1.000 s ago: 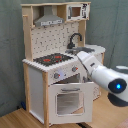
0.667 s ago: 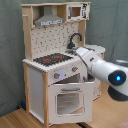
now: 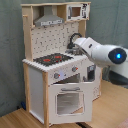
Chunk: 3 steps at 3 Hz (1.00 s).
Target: Play with the kitchen
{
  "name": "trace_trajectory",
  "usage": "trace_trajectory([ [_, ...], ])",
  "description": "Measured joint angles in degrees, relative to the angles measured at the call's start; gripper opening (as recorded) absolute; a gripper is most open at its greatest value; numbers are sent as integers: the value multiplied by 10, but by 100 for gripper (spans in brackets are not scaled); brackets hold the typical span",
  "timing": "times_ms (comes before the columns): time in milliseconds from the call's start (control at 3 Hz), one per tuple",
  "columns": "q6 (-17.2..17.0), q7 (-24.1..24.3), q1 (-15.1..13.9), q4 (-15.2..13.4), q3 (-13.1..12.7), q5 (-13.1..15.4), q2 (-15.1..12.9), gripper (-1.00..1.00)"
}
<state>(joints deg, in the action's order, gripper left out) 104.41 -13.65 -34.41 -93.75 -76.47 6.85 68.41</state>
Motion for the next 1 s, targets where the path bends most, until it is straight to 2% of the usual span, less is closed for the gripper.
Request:
trace_trajectory([
  [667, -35, -102, 19, -11, 23, -21, -73, 100],
  [1000, -49, -151, 36, -36, 42, -31, -108, 100],
])
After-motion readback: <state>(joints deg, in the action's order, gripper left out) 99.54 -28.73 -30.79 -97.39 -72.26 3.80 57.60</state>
